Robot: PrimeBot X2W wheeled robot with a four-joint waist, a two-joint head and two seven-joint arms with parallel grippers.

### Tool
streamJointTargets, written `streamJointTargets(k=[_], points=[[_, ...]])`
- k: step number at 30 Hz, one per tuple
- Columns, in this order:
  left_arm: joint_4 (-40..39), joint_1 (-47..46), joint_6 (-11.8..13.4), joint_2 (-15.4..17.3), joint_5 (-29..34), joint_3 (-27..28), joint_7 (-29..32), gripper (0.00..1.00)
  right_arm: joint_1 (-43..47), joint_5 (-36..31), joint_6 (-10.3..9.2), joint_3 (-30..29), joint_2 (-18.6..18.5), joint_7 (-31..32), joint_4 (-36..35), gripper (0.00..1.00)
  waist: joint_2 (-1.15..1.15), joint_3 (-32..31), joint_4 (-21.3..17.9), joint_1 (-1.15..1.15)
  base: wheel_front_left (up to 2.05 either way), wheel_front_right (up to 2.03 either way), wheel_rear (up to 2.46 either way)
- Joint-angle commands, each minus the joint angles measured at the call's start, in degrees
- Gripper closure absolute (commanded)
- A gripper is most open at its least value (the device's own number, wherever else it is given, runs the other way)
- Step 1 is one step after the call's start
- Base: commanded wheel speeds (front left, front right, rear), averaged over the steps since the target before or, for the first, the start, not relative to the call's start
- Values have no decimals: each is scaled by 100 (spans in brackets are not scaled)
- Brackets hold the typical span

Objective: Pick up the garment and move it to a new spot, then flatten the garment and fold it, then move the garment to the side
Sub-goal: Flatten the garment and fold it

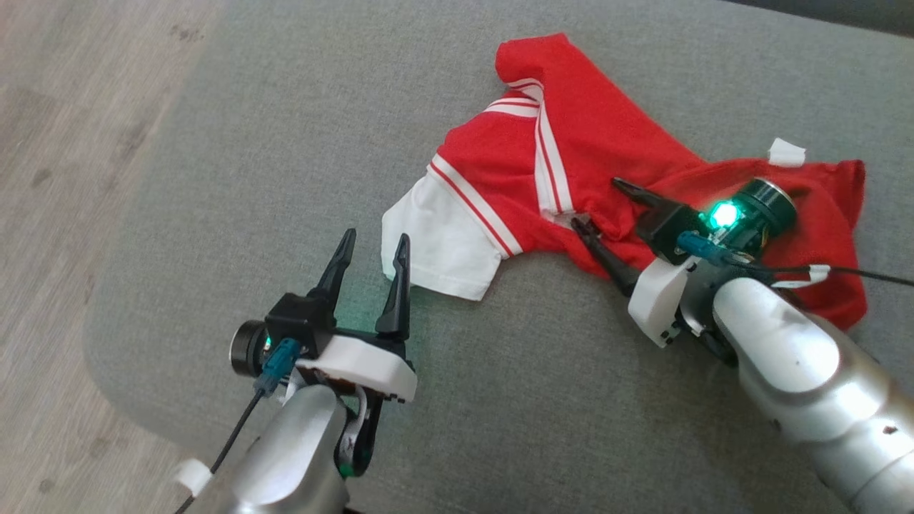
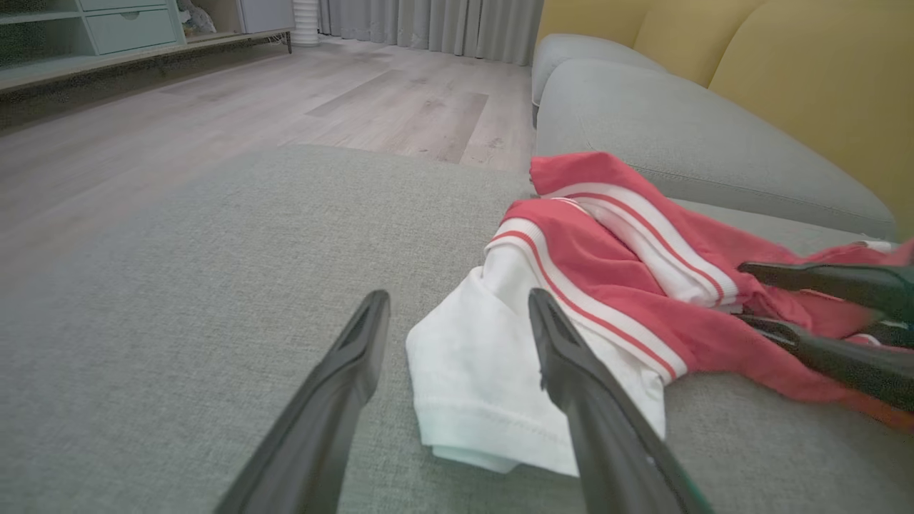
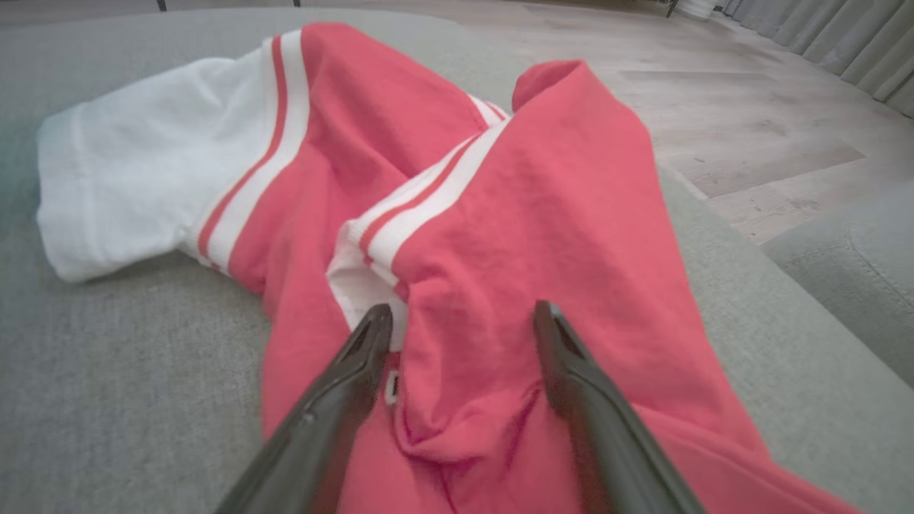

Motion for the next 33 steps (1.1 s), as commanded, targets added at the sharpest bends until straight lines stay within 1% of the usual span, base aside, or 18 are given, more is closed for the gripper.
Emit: streamJointTargets(k=[1,2,3,4,8,12,15,18,23,27,28,29,30,33], points=[[-175,-239,28,47,-26,156,-54,0,-99,14,-4,48,38,-69,-99,0,0,28,12,-1,0,0,0],[-176,-263,39,47,-43,152,-54,0,-156,28,-4,79,54,-98,-5,14,0,45,17,-1,0,0,0],[-181,-282,52,46,-56,146,-54,0,-209,62,-4,80,78,-142,85,83,0,60,20,-1,0,0,0],[-187,-297,66,46,-65,142,-54,0,-265,104,-4,42,105,-215,154,100,0,73,18,-1,0,0,0],[-194,-314,115,46,-71,144,-54,0,-474,351,-4,-270,236,-503,338,100,0,67,-33,-1,0,0,0],[-141,-287,113,46,-54,165,-54,0,-603,652,-4,-494,304,-597,298,100,0,-49,-114,-1,0,0,0],[-135,-280,104,46,-58,173,-54,0,-750,861,-4,-610,207,-529,145,100,0,-124,-155,-1,0,0,0],[-176,-288,95,46,-98,101,-54,0,-992,1069,-4,-778,-14,-350,-7,100,0,-142,-124,-1,0,0,0],[-279,-372,98,46,-241,-162,-54,0,-1620,1377,-4,-1059,-570,107,-25,100,0,-16,107,-1,0,0,0],[-350,-426,148,46,-351,-307,-54,0,-2243,1262,-4,-972,-974,373,248,100,0,121,288,-1,0,0,0],[-365,-437,157,46,-374,-339,-54,0,-2421,1193,-4,-950,-1042,367,355,97,0,156,323,-1,0,0,0],[-380,-450,166,46,-395,-370,-54,0,-2592,1120,-4,-950,-1086,329,475,22,0,186,355,-1,0,0,0],[-392,-461,179,46,-417,-399,-54,0,-2745,1054,-4,-960,-1102,301,626,0,0,208,378,-1,0,0,0],[-413,-490,222,46,-469,-464,-54,0,-3089,708,-4,-786,-1107,318,1124,0,0,252,400,-1,0,0,0]])
